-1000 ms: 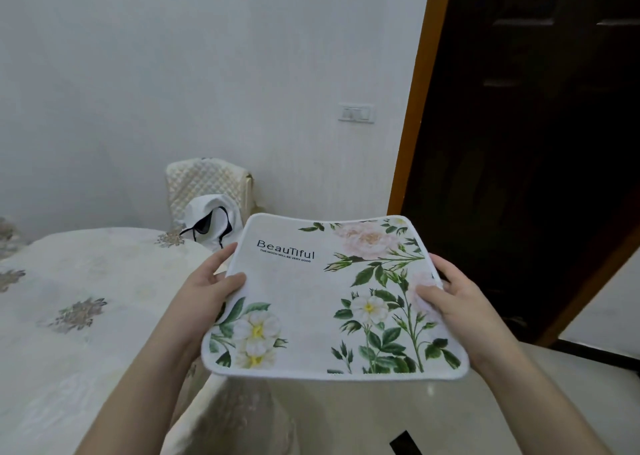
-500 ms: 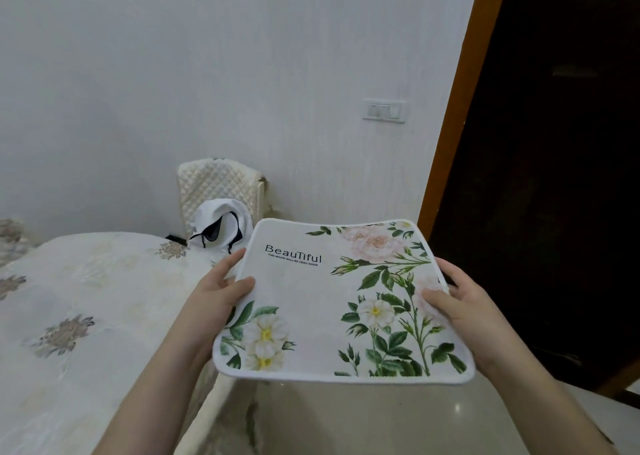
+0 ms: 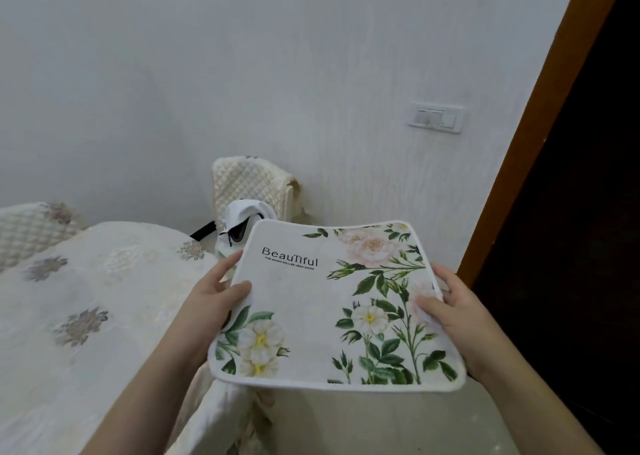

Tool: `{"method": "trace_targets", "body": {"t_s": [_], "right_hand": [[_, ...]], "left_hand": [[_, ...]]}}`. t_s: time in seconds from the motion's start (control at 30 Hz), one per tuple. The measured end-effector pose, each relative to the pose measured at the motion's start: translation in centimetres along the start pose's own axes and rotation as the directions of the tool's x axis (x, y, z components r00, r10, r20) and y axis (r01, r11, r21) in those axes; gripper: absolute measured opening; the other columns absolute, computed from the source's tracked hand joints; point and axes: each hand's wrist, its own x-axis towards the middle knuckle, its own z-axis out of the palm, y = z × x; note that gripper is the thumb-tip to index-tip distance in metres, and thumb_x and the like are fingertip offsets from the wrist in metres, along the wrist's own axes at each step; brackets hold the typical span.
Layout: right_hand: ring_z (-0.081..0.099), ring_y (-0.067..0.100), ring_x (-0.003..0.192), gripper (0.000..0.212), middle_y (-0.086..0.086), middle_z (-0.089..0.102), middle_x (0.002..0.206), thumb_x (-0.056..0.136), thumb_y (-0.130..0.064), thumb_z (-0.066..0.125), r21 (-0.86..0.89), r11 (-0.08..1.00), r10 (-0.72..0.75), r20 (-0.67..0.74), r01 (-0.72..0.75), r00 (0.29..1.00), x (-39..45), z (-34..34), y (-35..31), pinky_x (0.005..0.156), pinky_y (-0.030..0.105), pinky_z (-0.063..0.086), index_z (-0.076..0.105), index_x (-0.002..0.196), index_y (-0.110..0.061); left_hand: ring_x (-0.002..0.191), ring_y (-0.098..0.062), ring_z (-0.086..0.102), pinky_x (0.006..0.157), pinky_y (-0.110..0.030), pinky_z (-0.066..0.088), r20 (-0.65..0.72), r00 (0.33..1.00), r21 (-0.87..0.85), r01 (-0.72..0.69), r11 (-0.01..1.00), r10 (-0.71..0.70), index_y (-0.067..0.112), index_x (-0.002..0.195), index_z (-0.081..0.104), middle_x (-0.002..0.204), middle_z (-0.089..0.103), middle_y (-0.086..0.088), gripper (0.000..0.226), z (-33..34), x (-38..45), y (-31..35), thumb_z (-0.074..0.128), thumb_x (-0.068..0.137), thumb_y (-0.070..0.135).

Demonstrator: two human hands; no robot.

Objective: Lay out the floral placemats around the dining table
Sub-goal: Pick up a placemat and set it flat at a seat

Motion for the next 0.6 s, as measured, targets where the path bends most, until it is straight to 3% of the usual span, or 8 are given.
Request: {"method": "trace_targets", "body": {"t_s": [0.13, 0.33, 0.6], "right_hand": [[0.074, 0.039, 0.086, 0.046, 0.003, 0.075, 0.099, 0.092, -0.007, 0.063, -0.029, 0.999, 0.035, 0.094, -0.032, 0.995, 4.6, 2.4, 0.4, 0.060, 0.051, 0.060, 0.051, 0.120, -0.041], [0.074, 0.037, 0.078, 0.046, -0.001, 0.075, 0.088, 0.089, -0.007, 0.065, -0.143, 0.988, 0.078, 0.161, -0.055, 0.984, 12.2, 8.1, -0.3, 0.055, 0.048, 0.060, 0.052, 0.107, -0.047], [0.074, 0.038, 0.076, 0.054, 0.002, 0.074, 0.096, 0.089, -0.012, 0.067, -0.264, 0.962, 0.130, 0.222, -0.069, 0.966, 20.3, 15.6, -1.5, 0.056, 0.049, 0.060, 0.043, 0.119, -0.050]], "left_hand": [[0.081, -0.039, 0.074, 0.057, -0.038, 0.059, -0.092, 0.996, -0.006, 0.011, 1.000, -0.011, 0.037, 0.124, 0.061, 0.094, 0.076, -0.016, 0.046, -2.4, 2.1, -0.3, 0.057, 0.095, 0.002], [0.083, -0.039, 0.073, 0.061, -0.042, 0.061, -0.184, 0.983, -0.023, -0.009, 1.000, 0.004, 0.035, 0.129, 0.059, 0.096, 0.075, -0.015, 0.048, -7.0, 6.1, -0.8, 0.055, 0.096, 0.001], [0.083, -0.041, 0.073, 0.061, -0.042, 0.059, -0.243, 0.970, -0.061, -0.011, 0.998, -0.004, 0.045, 0.124, 0.062, 0.094, 0.075, -0.014, 0.048, -13.9, 12.1, -1.4, 0.058, 0.096, 0.006]]}}
